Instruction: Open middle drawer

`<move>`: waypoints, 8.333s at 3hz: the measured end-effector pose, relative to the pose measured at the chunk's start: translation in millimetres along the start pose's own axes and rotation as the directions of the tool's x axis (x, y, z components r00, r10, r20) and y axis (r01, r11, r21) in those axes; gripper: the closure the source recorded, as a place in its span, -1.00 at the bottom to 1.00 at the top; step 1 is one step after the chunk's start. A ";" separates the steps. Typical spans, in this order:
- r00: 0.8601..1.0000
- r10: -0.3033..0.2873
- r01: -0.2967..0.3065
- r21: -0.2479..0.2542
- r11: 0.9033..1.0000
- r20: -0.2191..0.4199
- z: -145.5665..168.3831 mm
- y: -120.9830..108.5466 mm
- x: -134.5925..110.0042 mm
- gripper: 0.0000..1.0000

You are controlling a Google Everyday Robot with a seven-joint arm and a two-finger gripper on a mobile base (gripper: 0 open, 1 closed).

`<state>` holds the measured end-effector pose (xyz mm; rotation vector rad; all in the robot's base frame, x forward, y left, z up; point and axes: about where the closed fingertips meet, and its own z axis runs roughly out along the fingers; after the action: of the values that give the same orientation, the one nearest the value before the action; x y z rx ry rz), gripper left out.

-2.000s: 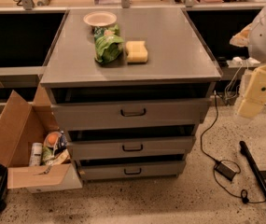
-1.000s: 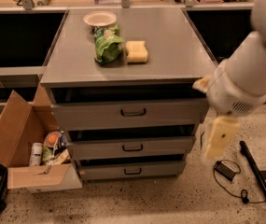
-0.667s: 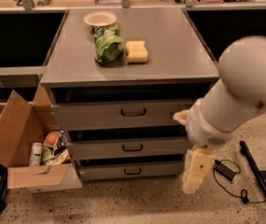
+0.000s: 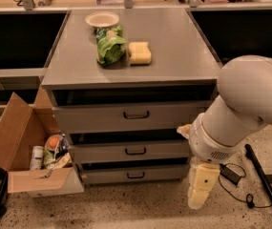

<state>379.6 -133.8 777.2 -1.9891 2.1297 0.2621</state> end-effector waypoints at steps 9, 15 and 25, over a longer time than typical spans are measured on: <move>0.994 -0.103 0.104 0.013 0.995 -0.037 261.8 -169.3 123.4 -1.00; 0.988 -0.018 0.009 0.065 0.998 0.153 349.6 -233.5 103.3 0.46; 0.989 -0.086 0.079 0.060 0.995 0.123 346.6 -229.1 96.6 -1.00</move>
Offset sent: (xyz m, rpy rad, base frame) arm 0.0046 -0.0344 -0.2378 -0.1309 0.2602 0.0514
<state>614.2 -147.6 421.3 -1.9695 1.9516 0.3032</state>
